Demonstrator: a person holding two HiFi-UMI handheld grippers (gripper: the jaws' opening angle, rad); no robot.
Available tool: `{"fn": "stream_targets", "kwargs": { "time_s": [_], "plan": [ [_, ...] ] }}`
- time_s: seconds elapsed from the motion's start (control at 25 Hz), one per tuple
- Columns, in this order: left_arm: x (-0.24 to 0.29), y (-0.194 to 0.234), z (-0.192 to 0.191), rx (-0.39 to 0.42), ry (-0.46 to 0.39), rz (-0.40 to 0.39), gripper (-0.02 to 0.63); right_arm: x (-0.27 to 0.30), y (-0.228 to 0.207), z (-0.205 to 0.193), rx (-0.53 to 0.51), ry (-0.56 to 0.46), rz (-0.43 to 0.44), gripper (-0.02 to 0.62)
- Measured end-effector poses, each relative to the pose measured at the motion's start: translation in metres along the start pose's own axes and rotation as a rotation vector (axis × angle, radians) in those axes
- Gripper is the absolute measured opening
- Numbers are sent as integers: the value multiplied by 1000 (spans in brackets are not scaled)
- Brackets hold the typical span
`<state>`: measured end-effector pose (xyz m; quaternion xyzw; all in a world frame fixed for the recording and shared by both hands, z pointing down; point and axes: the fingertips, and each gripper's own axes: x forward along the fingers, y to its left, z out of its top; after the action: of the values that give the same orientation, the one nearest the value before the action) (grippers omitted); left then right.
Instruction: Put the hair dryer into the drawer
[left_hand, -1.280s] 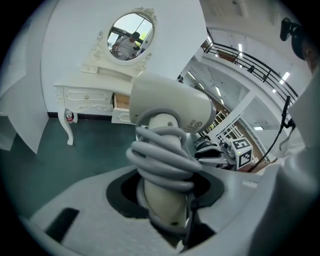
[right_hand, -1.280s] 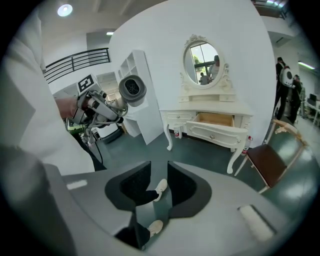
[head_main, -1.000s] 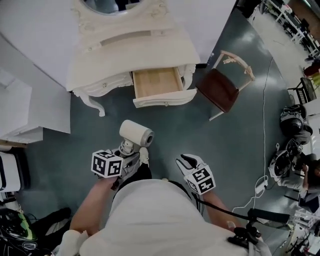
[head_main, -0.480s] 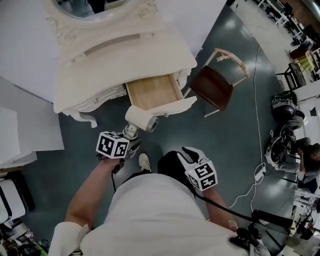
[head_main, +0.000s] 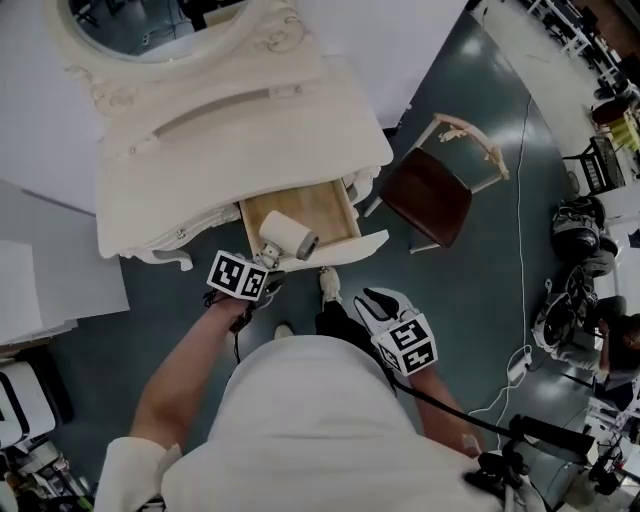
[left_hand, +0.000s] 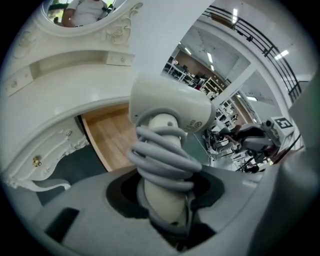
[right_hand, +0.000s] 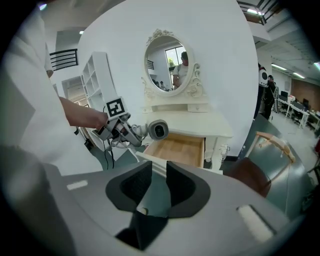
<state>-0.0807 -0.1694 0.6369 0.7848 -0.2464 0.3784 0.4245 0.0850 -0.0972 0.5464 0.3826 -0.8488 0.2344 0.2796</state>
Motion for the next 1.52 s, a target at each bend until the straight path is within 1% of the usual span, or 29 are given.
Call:
{"fn": "stream_targets", "kwargs": {
  "time_s": [0.16,0.28,0.52,0.72,0.8,1.0,1.24,1.52],
  "plan": [
    [37,13,31,13,64,40,187,6,-64,25,-16,-11,8,91],
    [60,26,43,1,117,65,187,9,-98,35,-4,-6,17,91],
    [100,48,61,7,207,90,187,18,-138,27,21,52,48,91],
    [143,65,78,-15,264,102,187,25,-183,26,41,86,61,91],
    [150,72,79,-16,276,112,187,27,-190,28,44,94,56,91],
    [159,81,80,-5,295,131,186,24,-192,25,48,123,47,91],
    [178,93,90,5,283,146,187,25,-190,20,50,153,50,91],
    [190,110,101,-8,270,161,187,25,-191,16,60,185,43,91]
  ]
}}
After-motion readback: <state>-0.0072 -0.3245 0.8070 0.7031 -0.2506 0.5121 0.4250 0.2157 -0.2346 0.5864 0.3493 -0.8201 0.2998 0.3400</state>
